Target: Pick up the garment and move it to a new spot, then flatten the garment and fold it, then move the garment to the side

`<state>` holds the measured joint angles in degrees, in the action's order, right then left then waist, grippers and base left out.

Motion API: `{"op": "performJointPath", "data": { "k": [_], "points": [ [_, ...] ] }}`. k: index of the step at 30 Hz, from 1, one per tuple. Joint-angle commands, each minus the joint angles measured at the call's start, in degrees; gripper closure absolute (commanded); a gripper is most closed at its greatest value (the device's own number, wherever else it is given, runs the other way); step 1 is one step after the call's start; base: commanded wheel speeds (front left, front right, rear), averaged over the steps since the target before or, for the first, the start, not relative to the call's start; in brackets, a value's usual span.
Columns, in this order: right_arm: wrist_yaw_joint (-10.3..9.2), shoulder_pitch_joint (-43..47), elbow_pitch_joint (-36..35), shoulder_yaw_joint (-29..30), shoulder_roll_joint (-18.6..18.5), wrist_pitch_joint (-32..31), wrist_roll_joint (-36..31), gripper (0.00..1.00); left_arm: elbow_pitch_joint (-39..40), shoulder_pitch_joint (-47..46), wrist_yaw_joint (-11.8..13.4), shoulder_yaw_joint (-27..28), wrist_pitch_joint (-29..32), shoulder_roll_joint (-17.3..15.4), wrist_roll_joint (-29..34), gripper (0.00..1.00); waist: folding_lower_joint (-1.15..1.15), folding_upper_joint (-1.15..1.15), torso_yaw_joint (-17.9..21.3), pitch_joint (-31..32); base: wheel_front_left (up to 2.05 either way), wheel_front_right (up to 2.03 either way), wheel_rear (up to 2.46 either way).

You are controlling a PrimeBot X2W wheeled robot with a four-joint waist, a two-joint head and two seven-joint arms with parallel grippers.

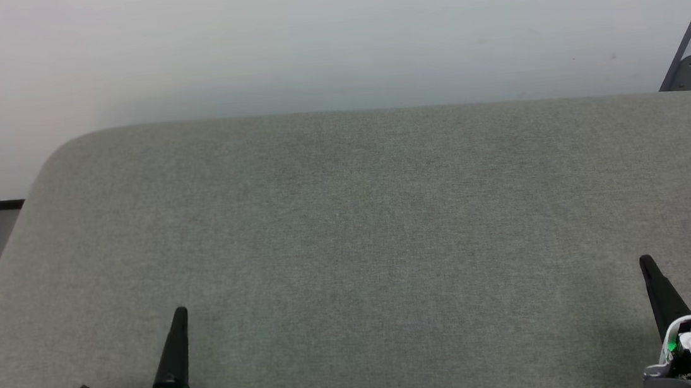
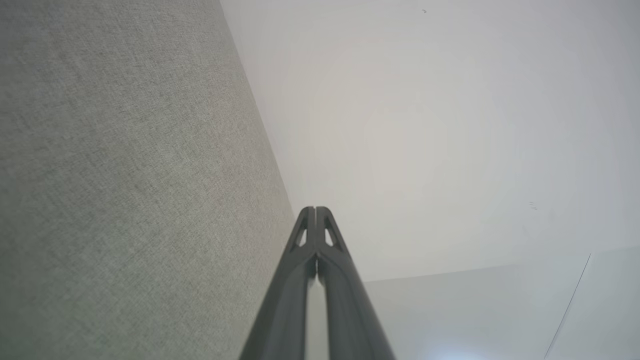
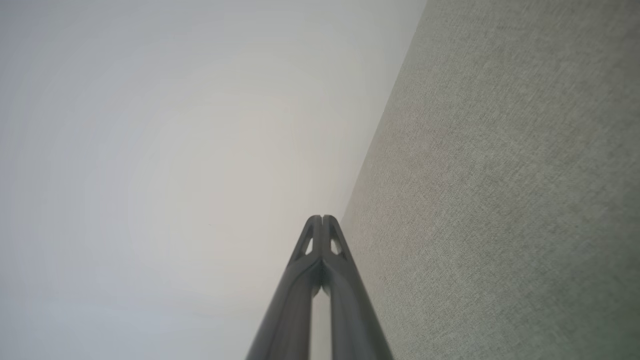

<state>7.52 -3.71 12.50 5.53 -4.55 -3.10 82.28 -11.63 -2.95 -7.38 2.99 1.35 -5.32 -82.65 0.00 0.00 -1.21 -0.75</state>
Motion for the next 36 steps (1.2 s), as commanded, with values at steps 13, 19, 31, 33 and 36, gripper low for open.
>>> {"op": "performJointPath", "data": {
  "k": [13,19,31,33,36],
  "points": [
    [-0.05,-1.8,0.7,0.5,0.8,-1.7,5.5,1.00,-1.2,-2.0,-0.2,0.8,1.8,0.5,-6.0,1.00,0.00,0.00,0.5,0.3,0.00,0.00,0.00],
    [-0.05,-2.2,1.1,0.6,1.0,-2.4,7.4,1.00,-1.6,-2.7,-0.2,1.1,2.6,0.7,-8.2,1.00,0.00,0.00,0.8,0.4,0.00,0.00,0.00],
    [-0.06,-3.0,1.6,0.7,1.5,-3.3,10.6,1.00,-2.5,-3.4,-0.2,1.6,3.8,1.0,-11.6,1.00,0.00,0.00,1.2,0.6,0.00,0.00,0.00],
    [-0.06,-2.8,1.6,0.7,1.5,-3.3,10.4,1.00,-2.5,-3.4,-0.2,1.7,3.7,1.0,-11.5,1.00,0.00,0.00,1.2,0.6,0.00,0.00,0.00],
    [-0.06,-2.6,1.6,0.7,1.5,-3.3,10.4,1.00,-2.5,-3.4,-0.2,1.7,3.8,1.1,-11.4,1.00,0.00,0.00,1.2,0.6,0.00,0.00,0.00]
  ]
}}
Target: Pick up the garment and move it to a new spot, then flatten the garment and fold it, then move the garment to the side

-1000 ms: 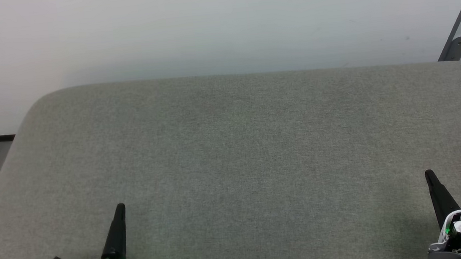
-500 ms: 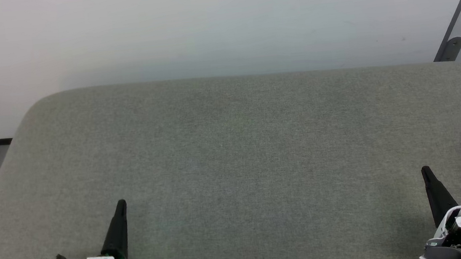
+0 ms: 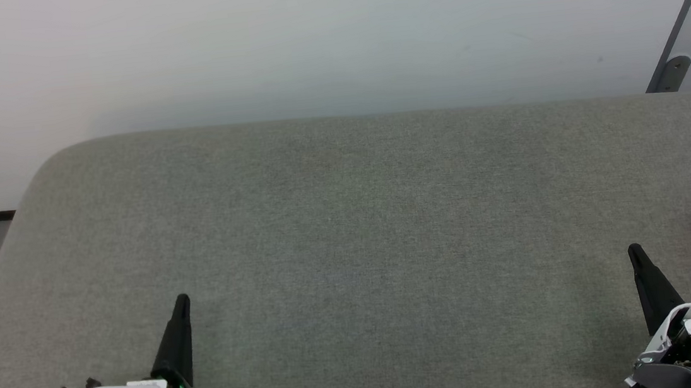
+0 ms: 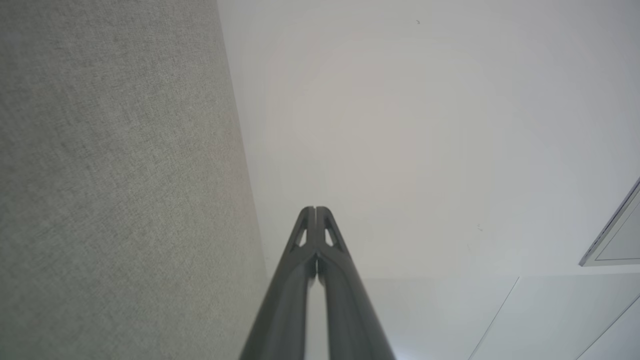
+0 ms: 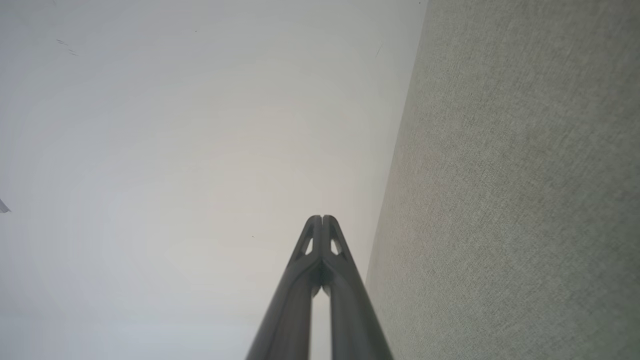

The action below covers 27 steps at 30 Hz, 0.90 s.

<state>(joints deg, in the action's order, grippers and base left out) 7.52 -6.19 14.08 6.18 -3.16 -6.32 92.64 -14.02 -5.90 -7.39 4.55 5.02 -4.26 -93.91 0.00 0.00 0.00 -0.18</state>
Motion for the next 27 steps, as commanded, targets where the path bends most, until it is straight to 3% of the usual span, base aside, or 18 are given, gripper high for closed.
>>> {"op": "performJointPath", "data": {
  "k": [1,27],
  "points": [
    [-0.06,-0.1,0.0,0.1,0.2,-0.1,0.0,1.00,-0.1,-0.5,-0.2,0.2,0.2,0.0,-0.1,1.00,0.00,0.00,0.0,0.0,0.00,0.00,0.00],
    [-0.06,-0.1,0.0,0.2,0.3,-0.2,-0.1,1.00,-0.1,-0.6,-0.2,0.7,0.6,0.5,0.5,1.00,0.00,0.00,0.0,0.0,0.00,0.00,0.00]
  ]
}}
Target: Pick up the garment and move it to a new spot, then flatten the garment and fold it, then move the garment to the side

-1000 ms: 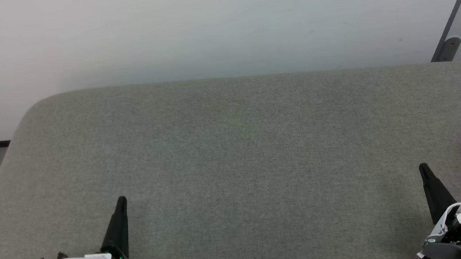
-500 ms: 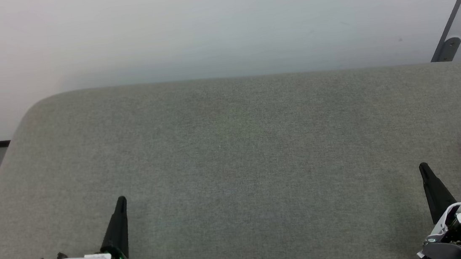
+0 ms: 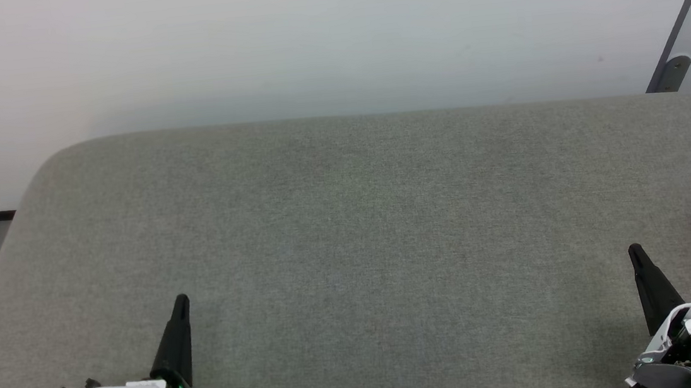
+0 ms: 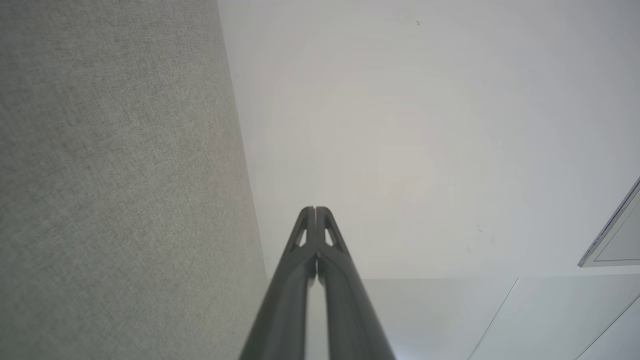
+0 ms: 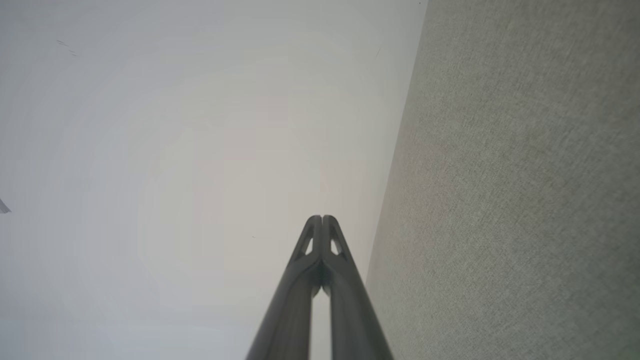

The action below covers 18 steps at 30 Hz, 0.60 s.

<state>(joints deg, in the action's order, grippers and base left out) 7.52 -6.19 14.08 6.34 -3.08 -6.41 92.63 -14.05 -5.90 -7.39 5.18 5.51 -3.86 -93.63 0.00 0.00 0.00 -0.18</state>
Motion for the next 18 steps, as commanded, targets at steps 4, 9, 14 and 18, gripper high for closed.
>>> {"op": "performJointPath", "data": {
  "k": [4,9,14,18],
  "points": [
    [-0.06,-0.2,0.0,0.0,0.2,-0.2,-0.2,1.00,-0.1,-0.6,-0.2,0.2,0.2,0.1,0.3,1.00,0.00,0.00,0.0,0.0,0.00,0.00,0.00],
    [-0.06,-0.2,0.0,0.1,0.2,-0.2,-0.2,1.00,-0.1,-0.6,-0.2,0.2,0.3,0.2,0.4,1.00,0.00,0.00,0.0,0.0,0.00,0.00,0.00],
    [-0.06,-0.2,0.0,0.1,0.2,-0.2,-0.2,1.00,-0.1,-0.6,-0.2,0.3,0.4,0.2,0.4,1.00,0.00,0.00,0.0,0.0,0.00,0.00,0.00],
    [-0.06,-0.2,0.0,0.1,0.2,-0.1,-0.2,1.00,-0.1,-0.6,-0.2,0.4,0.4,0.3,0.4,1.00,0.00,0.00,0.0,0.0,0.00,0.00,0.00]
  ]
}}
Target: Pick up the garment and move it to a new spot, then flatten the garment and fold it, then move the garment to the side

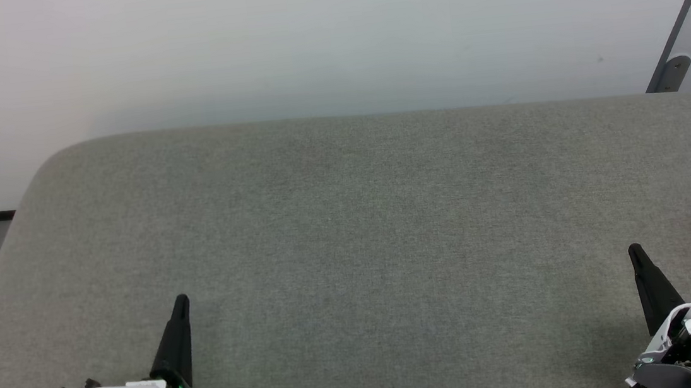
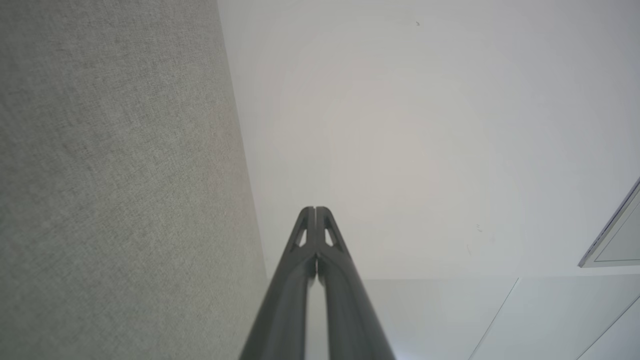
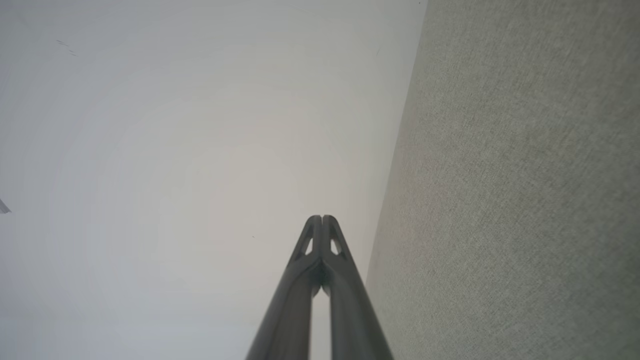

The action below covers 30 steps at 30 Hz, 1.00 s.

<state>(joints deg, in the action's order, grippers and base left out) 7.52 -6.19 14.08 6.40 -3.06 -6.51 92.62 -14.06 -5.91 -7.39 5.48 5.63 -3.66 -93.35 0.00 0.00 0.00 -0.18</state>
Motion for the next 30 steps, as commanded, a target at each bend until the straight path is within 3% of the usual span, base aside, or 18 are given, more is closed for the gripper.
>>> {"op": "performJointPath", "data": {
  "k": [1,30],
  "points": [
    [-0.06,-0.2,0.0,0.0,0.2,0.0,-0.2,1.00,-0.1,-0.6,-0.2,0.1,0.2,0.1,0.2,1.00,0.00,0.00,0.0,0.0,0.00,0.00,0.00],
    [-0.06,-0.2,0.0,0.1,0.3,-0.1,-0.3,1.00,-0.1,-0.6,-0.2,0.4,0.5,0.3,0.6,1.00,0.00,0.00,0.0,0.0,0.00,0.00,0.00]
  ]
}}
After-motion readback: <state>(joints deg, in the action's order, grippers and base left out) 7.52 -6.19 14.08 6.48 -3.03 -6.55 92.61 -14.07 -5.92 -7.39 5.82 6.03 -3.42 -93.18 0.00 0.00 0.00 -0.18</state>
